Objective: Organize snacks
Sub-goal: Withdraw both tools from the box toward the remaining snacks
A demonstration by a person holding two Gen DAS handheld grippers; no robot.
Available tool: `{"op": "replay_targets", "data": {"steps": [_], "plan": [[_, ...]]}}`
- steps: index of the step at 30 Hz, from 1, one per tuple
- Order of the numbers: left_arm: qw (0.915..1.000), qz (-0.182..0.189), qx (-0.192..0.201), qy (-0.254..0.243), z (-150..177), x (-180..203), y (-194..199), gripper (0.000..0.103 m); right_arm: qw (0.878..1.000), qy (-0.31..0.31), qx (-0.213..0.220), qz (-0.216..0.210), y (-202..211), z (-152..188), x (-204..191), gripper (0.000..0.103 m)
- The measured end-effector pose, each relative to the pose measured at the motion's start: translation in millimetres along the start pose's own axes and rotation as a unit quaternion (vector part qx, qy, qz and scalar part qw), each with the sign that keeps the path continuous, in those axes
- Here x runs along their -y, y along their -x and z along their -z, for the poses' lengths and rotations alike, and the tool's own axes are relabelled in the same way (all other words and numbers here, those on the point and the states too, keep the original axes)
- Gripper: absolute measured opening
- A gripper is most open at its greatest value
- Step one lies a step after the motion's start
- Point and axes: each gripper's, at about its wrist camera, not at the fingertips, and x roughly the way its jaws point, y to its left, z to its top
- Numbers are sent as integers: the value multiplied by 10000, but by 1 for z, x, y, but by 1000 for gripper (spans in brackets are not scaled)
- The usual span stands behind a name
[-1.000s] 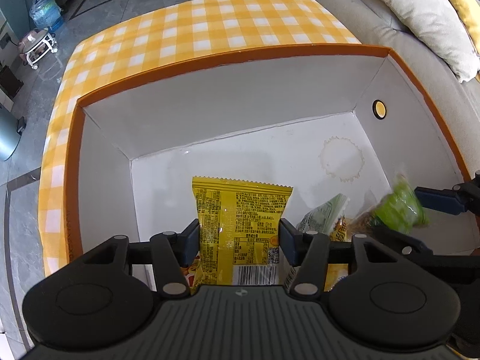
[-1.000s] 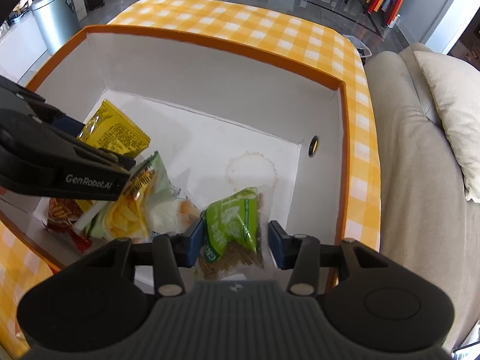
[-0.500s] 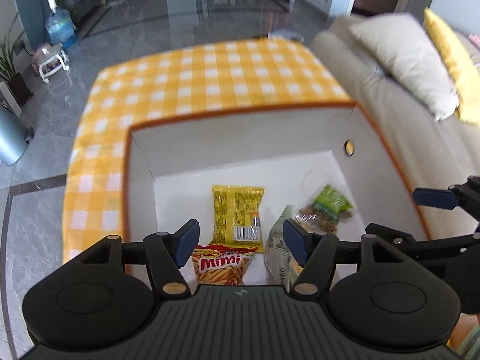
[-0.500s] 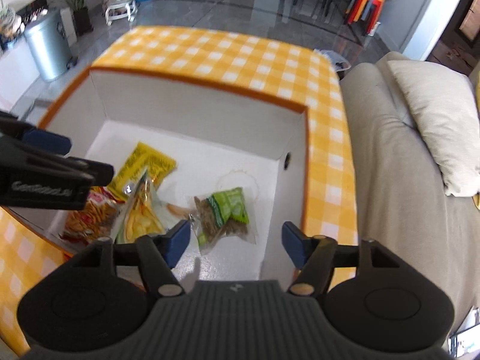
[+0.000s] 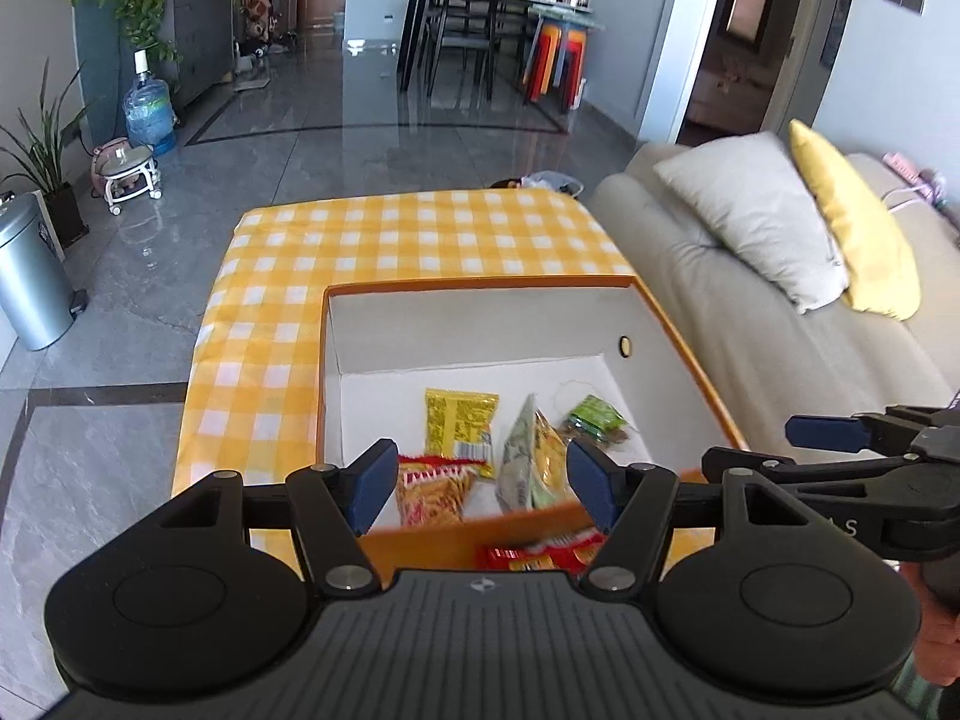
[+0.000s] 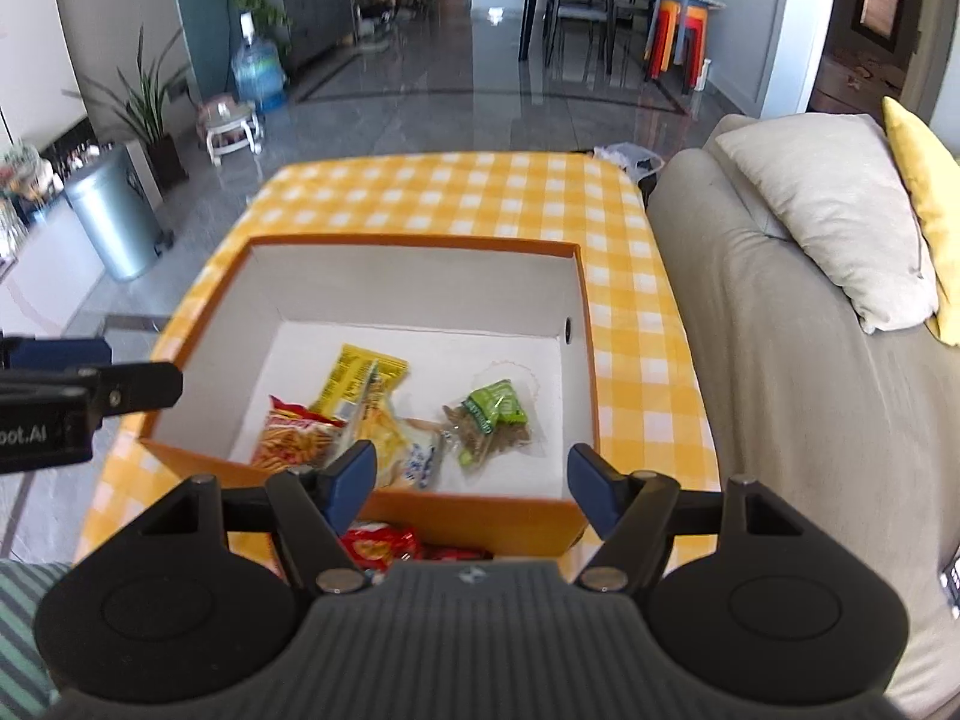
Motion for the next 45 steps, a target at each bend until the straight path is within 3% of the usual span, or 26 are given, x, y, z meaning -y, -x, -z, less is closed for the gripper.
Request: {"op": "replay_targets", "data": {"steps": [7, 21, 31, 35, 38, 42, 45], "plan": [[9995, 186, -30, 237, 35, -8, 21, 76, 9995, -202, 261, -21, 33, 40, -9, 68], [9967, 280, -529, 542, 110, -20, 20, 76, 9954, -874, 367, 116, 48, 123, -16, 68], [9899, -7, -1175, 795, 140, -32, 0, 76, 9948, -983, -239, 131, 18, 158, -17, 68], [9843, 123, -1416, 1041, 145, -41, -11, 76, 9910, -1217, -557, 8, 3, 164, -14, 68], [9842, 112, -1342, 1154, 149, -40, -17, 76, 9907, -1194, -646, 29, -6, 166, -15, 68], [9865, 72, -1377, 882, 149, -29, -32, 77, 9915, -1090, -704, -86, -18, 167, -20, 67], [9859, -16, -1450, 841, 150, -26, -44, 78, 9921, -1013, -739, -80, -27, 166, -22, 60]]}}
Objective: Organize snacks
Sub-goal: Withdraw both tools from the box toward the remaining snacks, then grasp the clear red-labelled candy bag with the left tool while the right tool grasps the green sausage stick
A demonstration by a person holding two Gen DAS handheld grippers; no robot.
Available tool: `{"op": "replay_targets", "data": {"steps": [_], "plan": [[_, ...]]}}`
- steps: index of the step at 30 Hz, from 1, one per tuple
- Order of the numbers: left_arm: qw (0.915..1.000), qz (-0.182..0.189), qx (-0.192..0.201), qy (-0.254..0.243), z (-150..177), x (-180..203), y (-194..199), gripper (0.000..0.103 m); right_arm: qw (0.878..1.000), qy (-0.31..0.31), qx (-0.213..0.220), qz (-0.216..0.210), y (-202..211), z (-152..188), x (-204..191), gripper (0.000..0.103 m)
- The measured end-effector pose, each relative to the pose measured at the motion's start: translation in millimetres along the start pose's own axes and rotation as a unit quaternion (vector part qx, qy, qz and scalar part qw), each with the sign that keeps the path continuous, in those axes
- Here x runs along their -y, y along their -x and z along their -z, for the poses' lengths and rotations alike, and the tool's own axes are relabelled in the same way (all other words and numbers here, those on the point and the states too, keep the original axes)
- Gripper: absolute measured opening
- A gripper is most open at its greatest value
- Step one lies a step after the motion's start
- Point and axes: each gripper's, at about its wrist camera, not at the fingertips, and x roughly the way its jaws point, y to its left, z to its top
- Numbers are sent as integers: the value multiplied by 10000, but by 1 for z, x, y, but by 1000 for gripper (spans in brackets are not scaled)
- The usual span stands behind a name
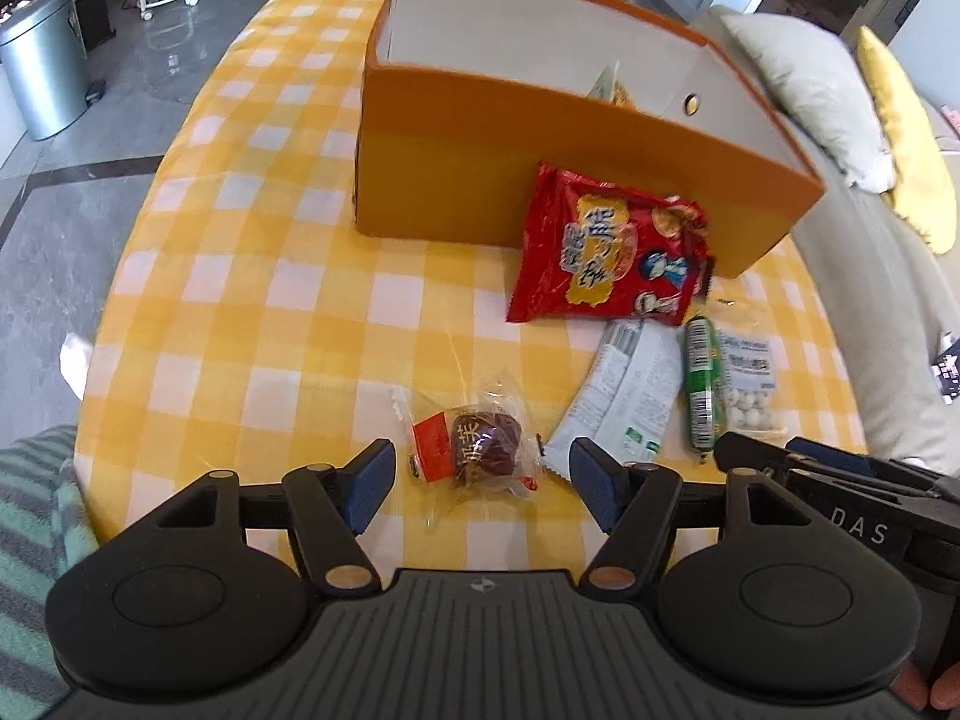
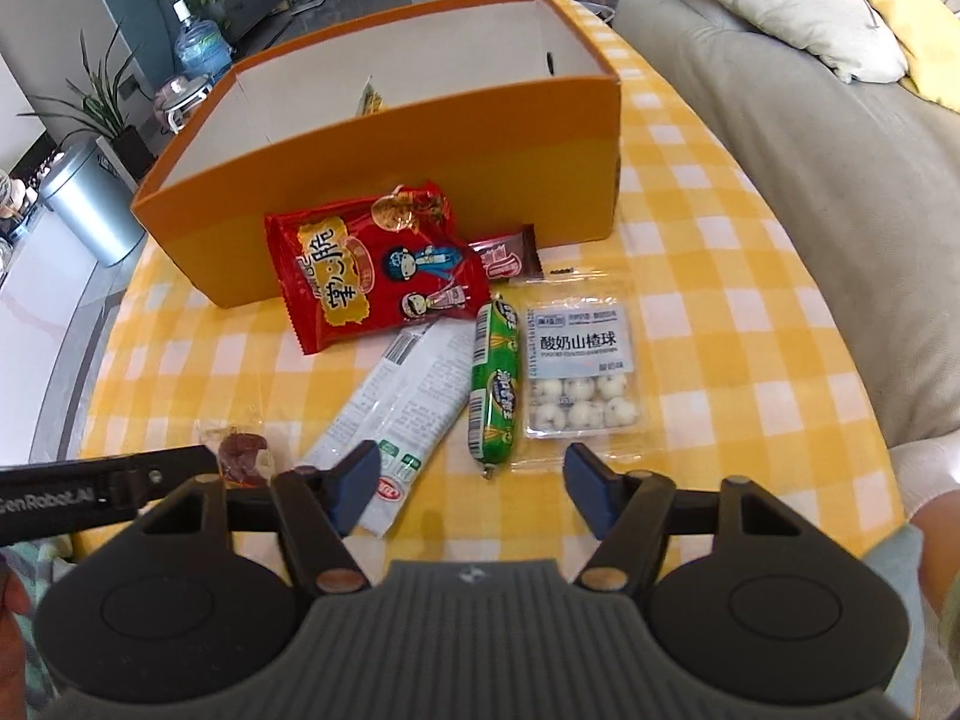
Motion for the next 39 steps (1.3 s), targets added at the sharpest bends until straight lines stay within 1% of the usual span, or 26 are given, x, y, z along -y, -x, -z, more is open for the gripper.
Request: {"op": "replay_targets", "data": {"steps": [2, 4, 6, 9, 10, 13, 17, 20, 22, 24, 26, 32, 33, 35, 39], "plan": [[10000, -6, -41, 52, -1, -2, -8, 78, 10000, 70, 4, 21, -5, -2, -1, 54], [9999, 24, -80, 131, -2, -4, -14, 74, 9999, 115, 40, 44, -9, -4, -1, 50], [9997, 86, -133, 196, -2, -7, -20, 73, 9998, 155, 71, 70, -14, -8, -1, 48], [9994, 111, -196, 260, -2, -9, -26, 67, 9996, 224, 116, 145, -19, -13, -1, 42], [9994, 103, -204, 270, -2, -9, -28, 67, 9995, 245, 111, 158, -21, -15, -2, 39], [9993, 122, -195, 299, -3, -10, -31, 66, 9994, 262, 88, 186, -28, -18, -2, 35], [9986, 200, -346, 361, -5, -10, -40, 65, 9995, 222, -30, 213, -38, -19, 0, 35], [9993, 126, -287, 196, -6, -5, -42, 65, 9994, 210, -113, 235, -44, -19, 1, 35], [9996, 95, -254, 109, -6, -3, -43, 65, 9994, 232, -90, 236, -45, -19, 1, 35], [9997, 67, -238, 30, -6, -2, -43, 57, 9994, 249, -81, 232, -46, -20, 0, 35], [9997, -1, -214, -92, -4, 0, -43, 52, 9993, 268, -61, 240, -47, -21, -1, 35], [9996, -39, -196, -202, -2, 1, -44, 50, 9988, 428, -16, 247, -50, -23, -7, 34], [9996, -34, -199, -200, -2, 1, -44, 50, 9986, 455, -9, 252, -50, -23, -8, 33], [9996, -36, -199, -220, -2, 1, -44, 50, 9986, 469, 7, 224, -50, -24, -9, 28], [9994, -58, -195, -280, -2, 2, -45, 49, 9989, 428, -4, 204, -50, -25, -8, 27]]}}
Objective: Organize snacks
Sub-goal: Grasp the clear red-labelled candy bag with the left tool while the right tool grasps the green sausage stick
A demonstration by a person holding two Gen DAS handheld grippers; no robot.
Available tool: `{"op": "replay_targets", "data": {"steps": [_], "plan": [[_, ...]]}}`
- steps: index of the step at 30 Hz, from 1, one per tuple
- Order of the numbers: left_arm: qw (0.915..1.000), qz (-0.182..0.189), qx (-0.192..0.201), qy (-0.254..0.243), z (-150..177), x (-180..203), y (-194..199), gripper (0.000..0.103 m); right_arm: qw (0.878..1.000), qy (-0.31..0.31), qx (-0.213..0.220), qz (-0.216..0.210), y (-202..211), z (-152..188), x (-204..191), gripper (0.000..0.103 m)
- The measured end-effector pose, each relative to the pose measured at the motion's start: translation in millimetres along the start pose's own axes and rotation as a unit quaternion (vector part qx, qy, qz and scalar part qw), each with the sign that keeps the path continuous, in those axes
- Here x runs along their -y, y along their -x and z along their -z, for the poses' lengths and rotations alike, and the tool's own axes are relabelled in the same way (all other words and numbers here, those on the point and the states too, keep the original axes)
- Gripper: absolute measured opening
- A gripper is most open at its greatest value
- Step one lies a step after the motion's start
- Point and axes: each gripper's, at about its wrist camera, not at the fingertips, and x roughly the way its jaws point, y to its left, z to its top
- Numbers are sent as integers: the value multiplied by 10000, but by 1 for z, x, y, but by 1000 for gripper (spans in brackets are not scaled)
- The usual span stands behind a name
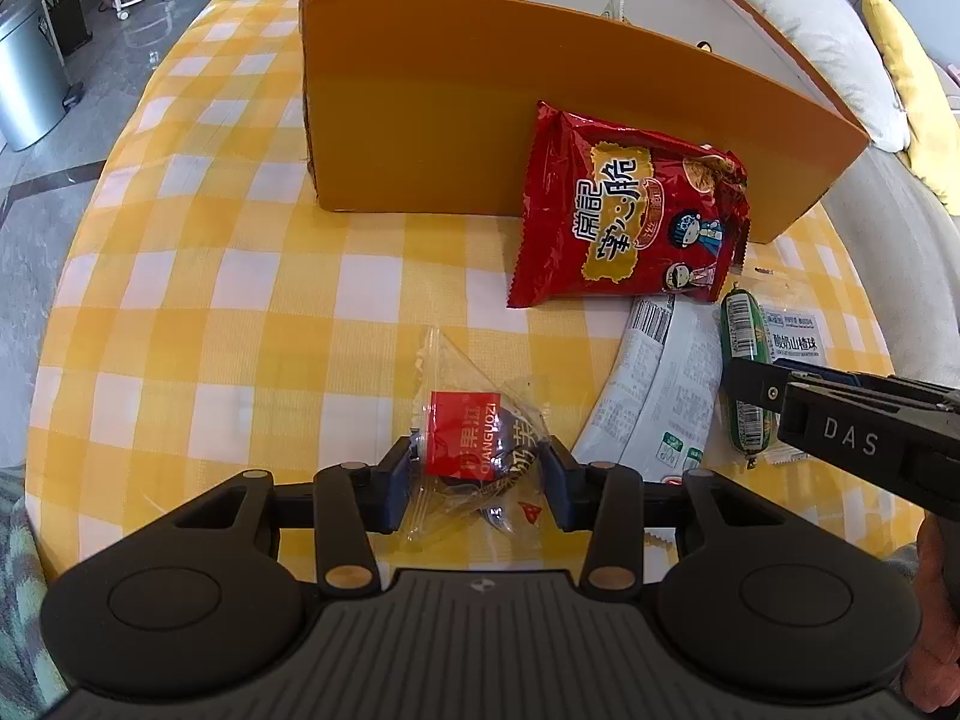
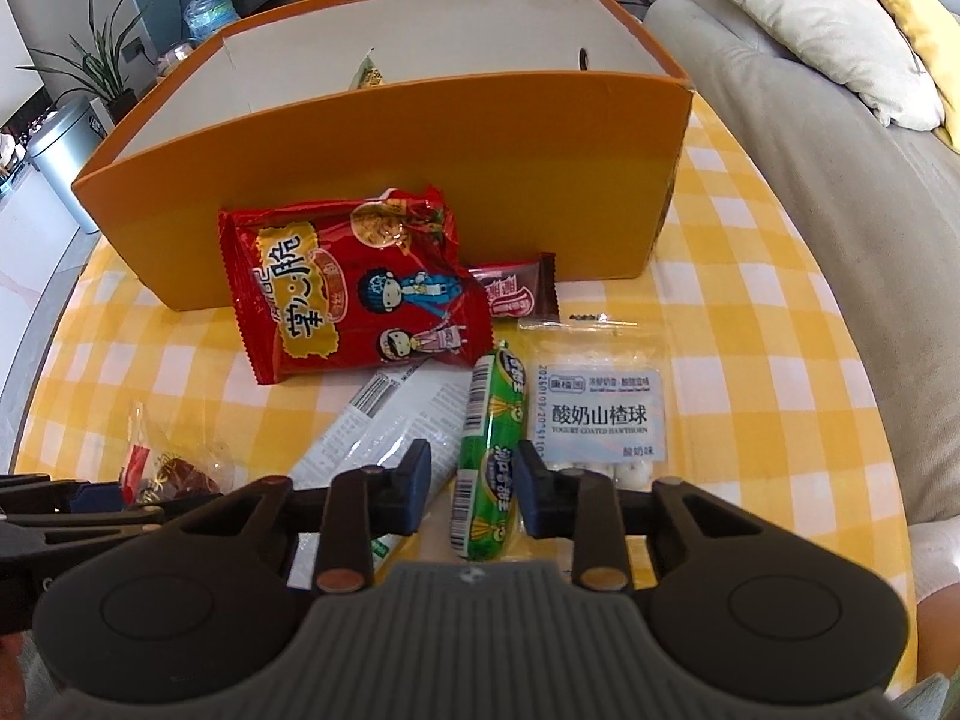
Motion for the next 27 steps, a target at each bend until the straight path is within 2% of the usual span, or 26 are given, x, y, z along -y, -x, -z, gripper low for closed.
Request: {"op": "replay_targets", "data": {"steps": [15, 21, 24, 27], "plan": [[10000, 7, 44, 20, 1, 0, 0, 50, 9998, -68, -96, -175, 0, -1, 0, 29], [9999, 30, 58, 116, 1, -1, 1, 51, 9984, -435, -351, -90, -11, -1, 11, 29], [9998, 60, 49, 160, 0, -3, 1, 50, 9980, -475, -415, -65, -14, 0, 13, 24], [9998, 55, 45, 164, 0, -2, 1, 50, 9977, -518, -430, -77, -15, 0, 14, 23]]}}
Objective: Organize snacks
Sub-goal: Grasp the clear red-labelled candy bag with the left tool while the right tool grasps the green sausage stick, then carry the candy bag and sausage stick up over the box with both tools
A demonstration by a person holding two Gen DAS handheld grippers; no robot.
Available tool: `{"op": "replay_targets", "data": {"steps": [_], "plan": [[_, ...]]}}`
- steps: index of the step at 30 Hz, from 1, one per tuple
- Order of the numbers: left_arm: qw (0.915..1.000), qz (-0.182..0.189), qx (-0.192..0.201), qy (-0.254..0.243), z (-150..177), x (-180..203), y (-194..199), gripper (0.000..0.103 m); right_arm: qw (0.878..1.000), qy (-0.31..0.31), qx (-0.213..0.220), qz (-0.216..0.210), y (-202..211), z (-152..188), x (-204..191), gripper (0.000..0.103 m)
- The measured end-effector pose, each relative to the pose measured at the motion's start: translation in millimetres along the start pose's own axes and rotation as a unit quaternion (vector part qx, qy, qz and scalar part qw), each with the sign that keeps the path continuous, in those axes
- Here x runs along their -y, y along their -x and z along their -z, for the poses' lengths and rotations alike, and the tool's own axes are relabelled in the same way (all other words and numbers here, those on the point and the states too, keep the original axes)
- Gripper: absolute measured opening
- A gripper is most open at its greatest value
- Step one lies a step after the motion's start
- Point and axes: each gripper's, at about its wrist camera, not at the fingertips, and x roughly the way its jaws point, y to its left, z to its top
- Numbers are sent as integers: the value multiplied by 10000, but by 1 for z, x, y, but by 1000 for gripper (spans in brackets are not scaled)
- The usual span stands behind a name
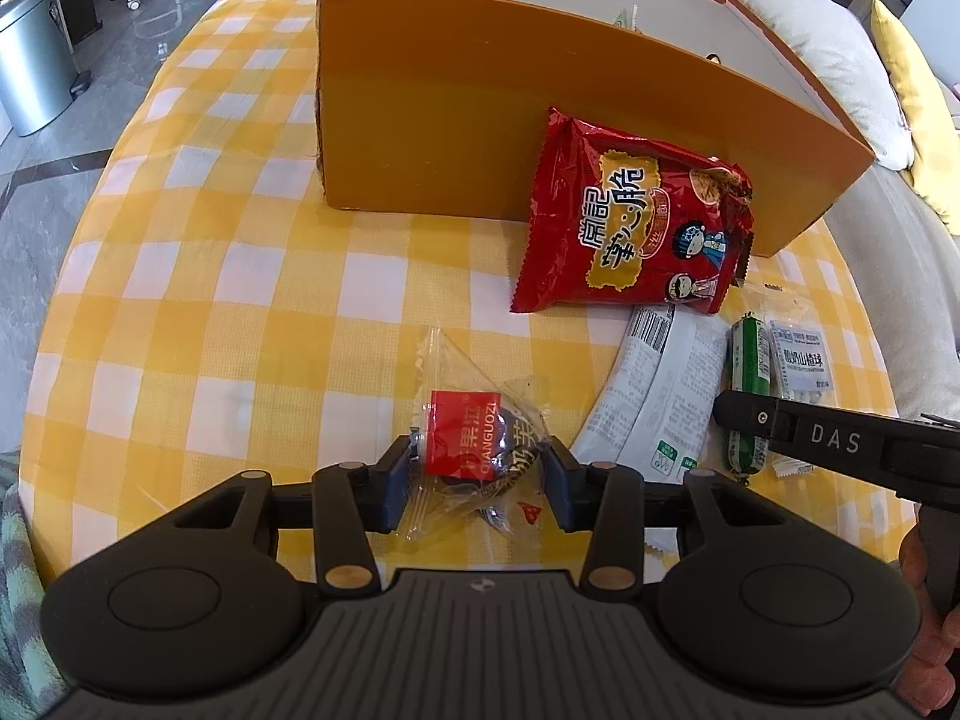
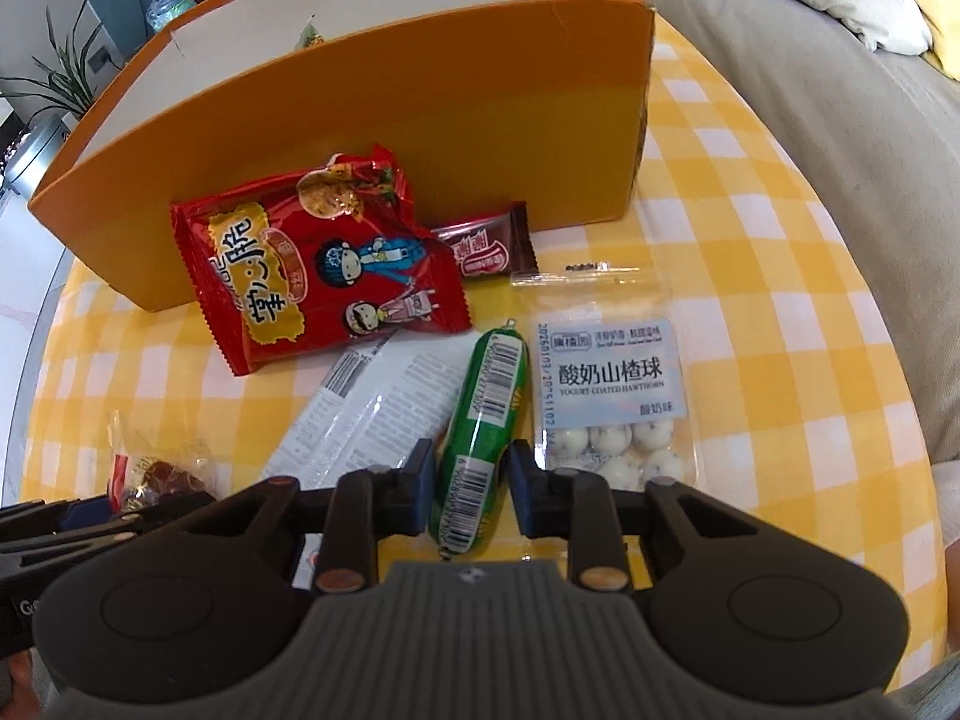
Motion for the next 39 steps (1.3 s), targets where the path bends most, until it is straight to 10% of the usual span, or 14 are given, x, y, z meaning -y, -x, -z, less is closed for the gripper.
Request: {"op": "replay_targets", "data": {"steps": [39], "plan": [[9926, 326, 1142, -235, -60, 21, 106, 49, 9940, 139, 920, -567, 119, -15, -12, 20]]}}
